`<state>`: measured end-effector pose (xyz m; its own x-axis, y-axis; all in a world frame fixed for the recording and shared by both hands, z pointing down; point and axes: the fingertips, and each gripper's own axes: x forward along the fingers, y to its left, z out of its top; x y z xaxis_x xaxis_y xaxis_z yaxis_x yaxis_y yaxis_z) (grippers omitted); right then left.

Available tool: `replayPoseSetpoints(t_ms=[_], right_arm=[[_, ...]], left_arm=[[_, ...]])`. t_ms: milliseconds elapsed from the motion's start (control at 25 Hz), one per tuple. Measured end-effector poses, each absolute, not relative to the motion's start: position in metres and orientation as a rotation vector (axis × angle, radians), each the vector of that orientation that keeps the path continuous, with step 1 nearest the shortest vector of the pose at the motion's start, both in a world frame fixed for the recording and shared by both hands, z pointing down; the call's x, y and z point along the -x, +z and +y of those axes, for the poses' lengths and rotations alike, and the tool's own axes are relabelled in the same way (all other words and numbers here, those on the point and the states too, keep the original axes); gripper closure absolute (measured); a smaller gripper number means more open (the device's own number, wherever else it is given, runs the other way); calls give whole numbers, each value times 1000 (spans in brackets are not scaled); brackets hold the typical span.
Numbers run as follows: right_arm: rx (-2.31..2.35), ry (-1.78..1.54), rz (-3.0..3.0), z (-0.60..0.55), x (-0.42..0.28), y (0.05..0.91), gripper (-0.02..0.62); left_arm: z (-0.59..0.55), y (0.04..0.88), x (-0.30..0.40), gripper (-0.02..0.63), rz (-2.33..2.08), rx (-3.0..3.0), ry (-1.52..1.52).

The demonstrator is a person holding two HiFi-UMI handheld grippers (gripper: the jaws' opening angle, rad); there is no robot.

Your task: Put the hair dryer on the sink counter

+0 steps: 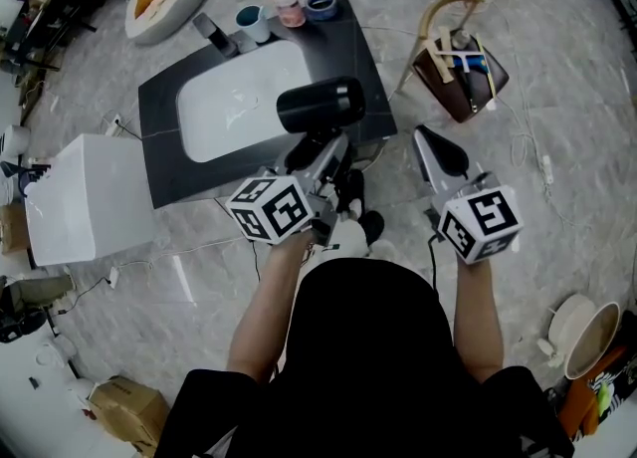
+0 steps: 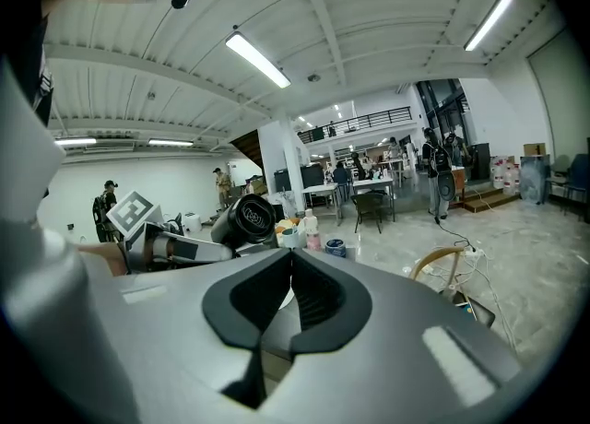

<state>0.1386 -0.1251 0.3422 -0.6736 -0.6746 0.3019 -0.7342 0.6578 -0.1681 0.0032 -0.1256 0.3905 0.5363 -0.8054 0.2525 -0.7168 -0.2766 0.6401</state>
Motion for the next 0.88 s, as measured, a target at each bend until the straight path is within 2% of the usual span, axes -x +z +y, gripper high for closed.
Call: replayPoseSetpoints(t_ms=[880], right_arm=[[-1133,455,-2574,-217,-112,363,584]], left_arm=[[-241,466,1,414,-1193,-1897,-20]])
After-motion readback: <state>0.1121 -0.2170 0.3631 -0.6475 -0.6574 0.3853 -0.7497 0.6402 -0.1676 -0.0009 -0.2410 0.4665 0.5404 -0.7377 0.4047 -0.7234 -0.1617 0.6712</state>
